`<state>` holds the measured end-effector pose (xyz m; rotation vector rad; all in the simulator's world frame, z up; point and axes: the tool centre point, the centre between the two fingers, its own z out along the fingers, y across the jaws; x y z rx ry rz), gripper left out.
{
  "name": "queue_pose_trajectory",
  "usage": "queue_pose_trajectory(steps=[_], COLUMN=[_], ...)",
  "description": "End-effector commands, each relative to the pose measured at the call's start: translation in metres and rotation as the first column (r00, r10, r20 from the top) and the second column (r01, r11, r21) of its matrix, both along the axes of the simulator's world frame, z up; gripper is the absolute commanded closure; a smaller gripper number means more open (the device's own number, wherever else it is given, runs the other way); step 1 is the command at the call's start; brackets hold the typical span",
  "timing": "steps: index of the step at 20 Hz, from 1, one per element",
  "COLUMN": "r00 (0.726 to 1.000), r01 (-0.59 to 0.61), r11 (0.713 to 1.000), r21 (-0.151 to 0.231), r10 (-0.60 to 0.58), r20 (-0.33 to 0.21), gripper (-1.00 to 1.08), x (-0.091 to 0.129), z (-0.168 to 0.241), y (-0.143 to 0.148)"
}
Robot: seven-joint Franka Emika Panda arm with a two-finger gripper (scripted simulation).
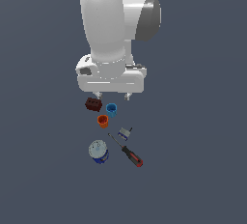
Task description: Pick up a designated object from a clutter of objects.
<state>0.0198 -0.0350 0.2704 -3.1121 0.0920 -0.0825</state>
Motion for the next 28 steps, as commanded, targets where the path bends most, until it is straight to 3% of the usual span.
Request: queue_pose_trajectory(steps=[1,8,14,28], r00=[1.000,0.994,0.987,0.983], r01=[0.025,0.105,0.150,0.174], r11=[1.000,0.994,0.988,0.984], r21=[0.000,-0.007,-0.018,-0.025], r10=[-0.025,-0.105,-0.151,-0.175], r20=[-0.008,-0.032,-0.046,-0.055], gripper=[-0.92,-0.92,-0.92,-0.92], x=[0.000,-0.009,-0.021,-0.031], z=[-0.026,-0.110,-0.157,-0.186], y=[-0.010,-0.040,-0.058,-0.067])
